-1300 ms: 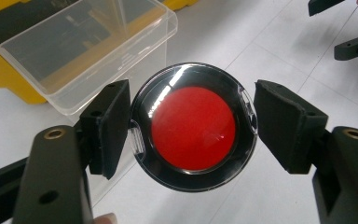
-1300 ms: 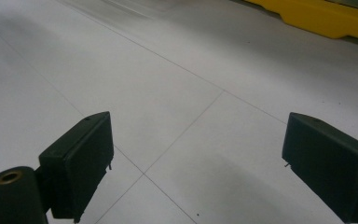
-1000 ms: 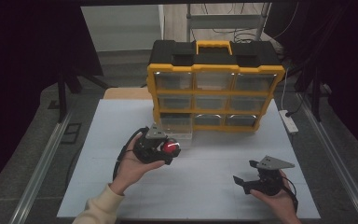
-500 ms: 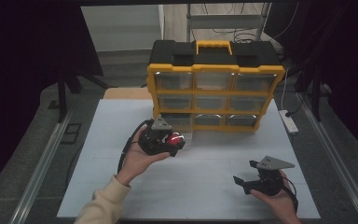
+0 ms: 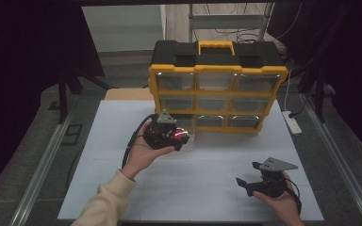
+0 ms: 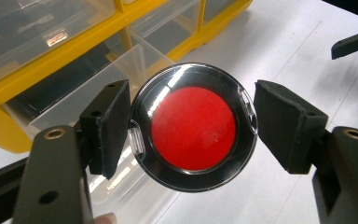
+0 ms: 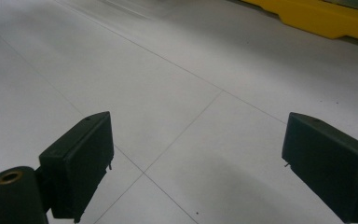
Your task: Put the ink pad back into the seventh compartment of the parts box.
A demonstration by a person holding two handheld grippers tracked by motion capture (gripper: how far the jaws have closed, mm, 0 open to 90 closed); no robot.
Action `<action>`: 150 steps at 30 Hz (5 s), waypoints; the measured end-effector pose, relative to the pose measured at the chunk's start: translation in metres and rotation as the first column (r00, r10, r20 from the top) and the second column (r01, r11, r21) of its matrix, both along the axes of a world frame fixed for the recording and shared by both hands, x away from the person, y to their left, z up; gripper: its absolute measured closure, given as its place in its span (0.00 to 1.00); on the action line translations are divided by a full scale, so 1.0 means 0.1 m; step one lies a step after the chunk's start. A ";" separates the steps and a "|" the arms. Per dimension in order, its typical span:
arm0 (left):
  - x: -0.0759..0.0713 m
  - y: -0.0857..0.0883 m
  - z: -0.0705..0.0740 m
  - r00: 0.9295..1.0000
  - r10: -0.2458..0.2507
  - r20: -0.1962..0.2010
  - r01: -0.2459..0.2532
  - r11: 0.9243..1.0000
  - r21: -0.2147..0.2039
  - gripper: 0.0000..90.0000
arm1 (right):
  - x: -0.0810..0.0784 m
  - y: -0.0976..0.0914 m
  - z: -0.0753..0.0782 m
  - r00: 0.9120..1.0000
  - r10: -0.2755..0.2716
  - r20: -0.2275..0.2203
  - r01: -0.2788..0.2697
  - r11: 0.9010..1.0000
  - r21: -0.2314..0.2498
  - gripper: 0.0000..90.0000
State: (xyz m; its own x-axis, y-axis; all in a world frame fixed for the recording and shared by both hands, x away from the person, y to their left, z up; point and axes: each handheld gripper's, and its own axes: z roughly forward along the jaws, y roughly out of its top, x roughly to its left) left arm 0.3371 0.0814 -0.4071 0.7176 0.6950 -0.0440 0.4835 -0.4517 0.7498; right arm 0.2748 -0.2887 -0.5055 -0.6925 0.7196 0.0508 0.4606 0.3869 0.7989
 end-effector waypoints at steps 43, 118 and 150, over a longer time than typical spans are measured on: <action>0.61 0.04 -0.07 0.994 0.098 -0.037 -0.098 0.995 -0.004 0.34 | 0.00 0.00 -0.01 1.000 -0.004 -0.008 0.004 1.000 -0.004 0.10; 0.62 -0.05 -0.19 0.997 0.065 -0.041 -0.065 0.998 -0.011 0.13 | 0.01 0.00 -0.02 1.000 0.002 -0.012 -0.002 1.000 -0.002 0.10; 0.42 0.15 0.11 0.998 0.060 -0.017 -0.061 0.996 -0.058 0.16 | 0.03 0.02 -0.01 1.000 0.010 -0.015 -0.009 1.000 0.011 0.10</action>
